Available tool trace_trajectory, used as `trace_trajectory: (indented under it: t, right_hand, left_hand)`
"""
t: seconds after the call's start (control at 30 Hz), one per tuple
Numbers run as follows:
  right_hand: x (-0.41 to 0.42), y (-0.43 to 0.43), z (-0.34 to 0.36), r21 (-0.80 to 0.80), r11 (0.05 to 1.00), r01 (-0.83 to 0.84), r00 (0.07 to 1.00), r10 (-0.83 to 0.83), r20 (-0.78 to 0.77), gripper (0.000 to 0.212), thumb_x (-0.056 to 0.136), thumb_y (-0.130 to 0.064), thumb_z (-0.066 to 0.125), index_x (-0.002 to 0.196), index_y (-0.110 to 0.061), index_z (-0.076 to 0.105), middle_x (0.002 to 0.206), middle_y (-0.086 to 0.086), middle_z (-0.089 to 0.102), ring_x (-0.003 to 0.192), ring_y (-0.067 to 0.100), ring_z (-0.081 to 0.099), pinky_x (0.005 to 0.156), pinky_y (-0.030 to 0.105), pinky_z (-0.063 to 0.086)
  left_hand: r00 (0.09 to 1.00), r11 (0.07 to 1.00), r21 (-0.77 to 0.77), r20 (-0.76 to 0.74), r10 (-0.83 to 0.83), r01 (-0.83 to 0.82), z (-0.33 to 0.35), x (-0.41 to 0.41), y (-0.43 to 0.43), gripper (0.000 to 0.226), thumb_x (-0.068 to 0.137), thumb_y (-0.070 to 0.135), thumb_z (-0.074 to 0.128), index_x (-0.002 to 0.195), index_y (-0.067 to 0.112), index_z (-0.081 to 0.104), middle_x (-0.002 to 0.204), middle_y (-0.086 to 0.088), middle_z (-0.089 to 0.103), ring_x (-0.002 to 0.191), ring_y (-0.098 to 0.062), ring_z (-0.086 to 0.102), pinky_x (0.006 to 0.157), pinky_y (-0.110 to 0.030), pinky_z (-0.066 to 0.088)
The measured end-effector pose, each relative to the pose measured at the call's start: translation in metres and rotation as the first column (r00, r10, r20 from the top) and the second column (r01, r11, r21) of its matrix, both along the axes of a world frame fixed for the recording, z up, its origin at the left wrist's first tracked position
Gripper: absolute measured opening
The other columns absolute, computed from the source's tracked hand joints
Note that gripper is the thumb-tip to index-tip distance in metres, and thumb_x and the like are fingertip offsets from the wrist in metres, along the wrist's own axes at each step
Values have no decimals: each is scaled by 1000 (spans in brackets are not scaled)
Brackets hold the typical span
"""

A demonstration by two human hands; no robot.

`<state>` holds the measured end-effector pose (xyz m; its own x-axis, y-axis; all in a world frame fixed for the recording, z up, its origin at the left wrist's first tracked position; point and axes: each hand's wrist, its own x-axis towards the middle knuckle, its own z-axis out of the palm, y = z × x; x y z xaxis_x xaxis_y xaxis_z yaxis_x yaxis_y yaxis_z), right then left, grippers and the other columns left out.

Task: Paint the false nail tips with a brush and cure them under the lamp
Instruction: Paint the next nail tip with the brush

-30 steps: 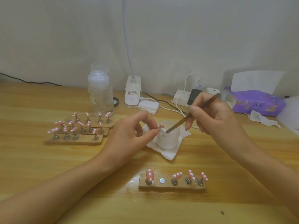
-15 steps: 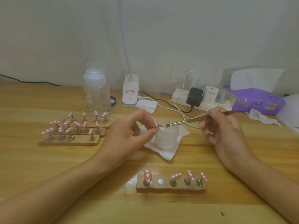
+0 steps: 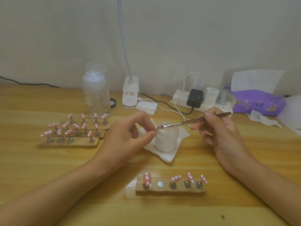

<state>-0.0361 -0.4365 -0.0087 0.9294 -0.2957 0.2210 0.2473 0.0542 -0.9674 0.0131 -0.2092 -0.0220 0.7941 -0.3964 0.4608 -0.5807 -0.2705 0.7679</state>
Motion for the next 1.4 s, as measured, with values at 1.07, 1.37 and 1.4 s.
trace_trajectory:
  t: [1.07, 1.37, 1.4]
  right_hand:
    - [1, -1, 0, -27, 1000, -4, 1000, 4, 21, 21, 97, -22, 52, 76, -20, 49, 68, 5, 70, 55, 6, 46, 41, 16, 30]
    - [0, -2, -1, -14, 1000, 6, 1000, -6, 23, 23, 97, -20, 51, 74, -21, 50, 68, 6, 69, 55, 7, 45, 41, 16, 29]
    - [1, -3, -1, 0, 1000, 24, 999, -24, 23, 25, 99, -17, 49, 74, -20, 50, 67, 6, 69, 54, 6, 44, 40, 16, 29]
  left_hand:
    - [997, 999, 25, 71, 23, -25, 0, -1, -1, 19, 87, 14, 74, 76, 26, 64, 68, 32, 58, 55, -7, 44, 58, -18, 42]
    - [997, 999, 29, 73, 19, -21, 1, -2, -1, 19, 87, 15, 73, 75, 27, 63, 66, 33, 58, 54, -5, 43, 58, -17, 41]
    - [997, 999, 29, 72, 18, -20, 1, -2, -1, 19, 87, 15, 73, 76, 27, 63, 66, 33, 58, 54, -5, 43, 57, -17, 41]
